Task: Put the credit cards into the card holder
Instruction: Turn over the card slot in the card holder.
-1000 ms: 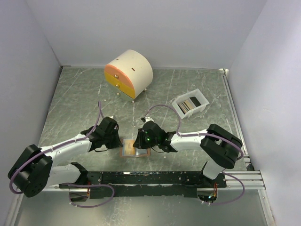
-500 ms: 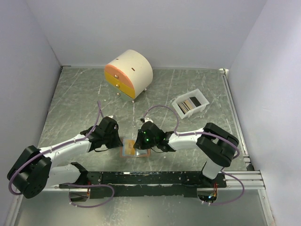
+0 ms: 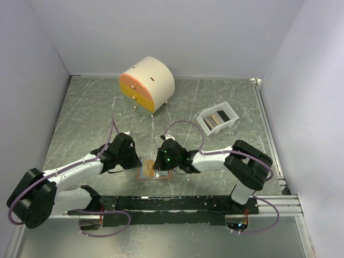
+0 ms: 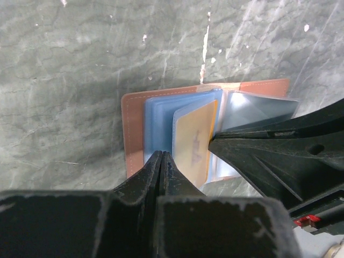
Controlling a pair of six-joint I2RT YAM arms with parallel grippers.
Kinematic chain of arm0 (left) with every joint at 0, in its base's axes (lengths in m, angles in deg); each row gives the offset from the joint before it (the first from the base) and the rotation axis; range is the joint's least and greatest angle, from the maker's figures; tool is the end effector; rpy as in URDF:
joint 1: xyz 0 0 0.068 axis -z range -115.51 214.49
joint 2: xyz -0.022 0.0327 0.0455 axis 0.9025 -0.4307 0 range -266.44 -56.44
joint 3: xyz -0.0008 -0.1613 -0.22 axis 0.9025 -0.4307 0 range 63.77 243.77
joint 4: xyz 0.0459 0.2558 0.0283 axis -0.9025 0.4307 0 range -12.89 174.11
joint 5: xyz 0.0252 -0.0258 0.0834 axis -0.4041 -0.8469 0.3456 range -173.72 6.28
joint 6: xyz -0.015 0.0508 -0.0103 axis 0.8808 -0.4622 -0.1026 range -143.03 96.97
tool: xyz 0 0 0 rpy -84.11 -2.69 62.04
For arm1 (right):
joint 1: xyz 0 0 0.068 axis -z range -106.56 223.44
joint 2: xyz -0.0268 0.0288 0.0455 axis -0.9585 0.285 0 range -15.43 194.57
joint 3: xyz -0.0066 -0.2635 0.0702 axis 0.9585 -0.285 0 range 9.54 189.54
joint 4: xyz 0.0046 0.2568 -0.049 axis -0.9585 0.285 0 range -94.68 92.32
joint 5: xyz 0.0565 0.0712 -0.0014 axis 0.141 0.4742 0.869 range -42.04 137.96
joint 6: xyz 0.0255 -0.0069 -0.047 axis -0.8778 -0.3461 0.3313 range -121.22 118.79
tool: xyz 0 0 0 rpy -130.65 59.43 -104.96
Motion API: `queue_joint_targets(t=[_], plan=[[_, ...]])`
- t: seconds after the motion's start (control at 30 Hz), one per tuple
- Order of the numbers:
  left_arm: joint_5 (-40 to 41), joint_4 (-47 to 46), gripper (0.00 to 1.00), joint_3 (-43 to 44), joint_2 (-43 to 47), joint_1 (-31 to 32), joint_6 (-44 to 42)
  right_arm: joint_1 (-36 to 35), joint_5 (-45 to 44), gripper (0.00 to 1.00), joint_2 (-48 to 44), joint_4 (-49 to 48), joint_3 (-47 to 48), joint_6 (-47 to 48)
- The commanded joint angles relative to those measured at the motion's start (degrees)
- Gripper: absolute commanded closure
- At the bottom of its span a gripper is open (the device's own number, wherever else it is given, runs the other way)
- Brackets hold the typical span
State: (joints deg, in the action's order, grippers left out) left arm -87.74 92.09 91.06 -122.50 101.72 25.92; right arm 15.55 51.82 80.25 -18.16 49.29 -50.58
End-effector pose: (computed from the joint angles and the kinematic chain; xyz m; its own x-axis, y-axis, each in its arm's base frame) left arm 0.1627 -0.1267 0.1599 -0.9017 -0.2597 -0.3458 -0.0663 0.8731 -0.4829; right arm 0.1647 0.2671 0.1329 -0.8950 -0.0019 -0.4461 -0.2953 0.7519 0.5894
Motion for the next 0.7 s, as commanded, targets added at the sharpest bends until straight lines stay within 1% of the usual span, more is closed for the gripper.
queue_joint_targets(t=[0.0, 0.2, 0.27, 0.47, 0.67], plan=[[-3.6, -3.7, 0.91, -0.6, 0.8, 0.2, 0.9, -0.4, -1.3, 0.92, 1.6, 1.2, -0.7, -0.2], [-6.2, -5.8, 0.91, -0.7, 1.5, 0.3, 1.3, -0.3, -1.4, 0.92, 0.6, 0.8, -0.9, 0.0], [-7.4, -6.6, 0.91, -0.6, 1.8, 0.2, 1.5, -0.3, -1.8, 0.90, -0.4, 1.9, -0.2, 0.7], [-10.5, -9.2, 0.88, -0.3, 2.9, 0.2, 2.0, -0.1, -6.7, 0.83, -6.9, 6.8, 0.3, 4.4], [-14.6, -14.3, 0.87, -0.5, 0.3, 0.3, 2.5, 2.3, -11.6, 0.79, -14.7, 12.8, 0.5, 8.8]])
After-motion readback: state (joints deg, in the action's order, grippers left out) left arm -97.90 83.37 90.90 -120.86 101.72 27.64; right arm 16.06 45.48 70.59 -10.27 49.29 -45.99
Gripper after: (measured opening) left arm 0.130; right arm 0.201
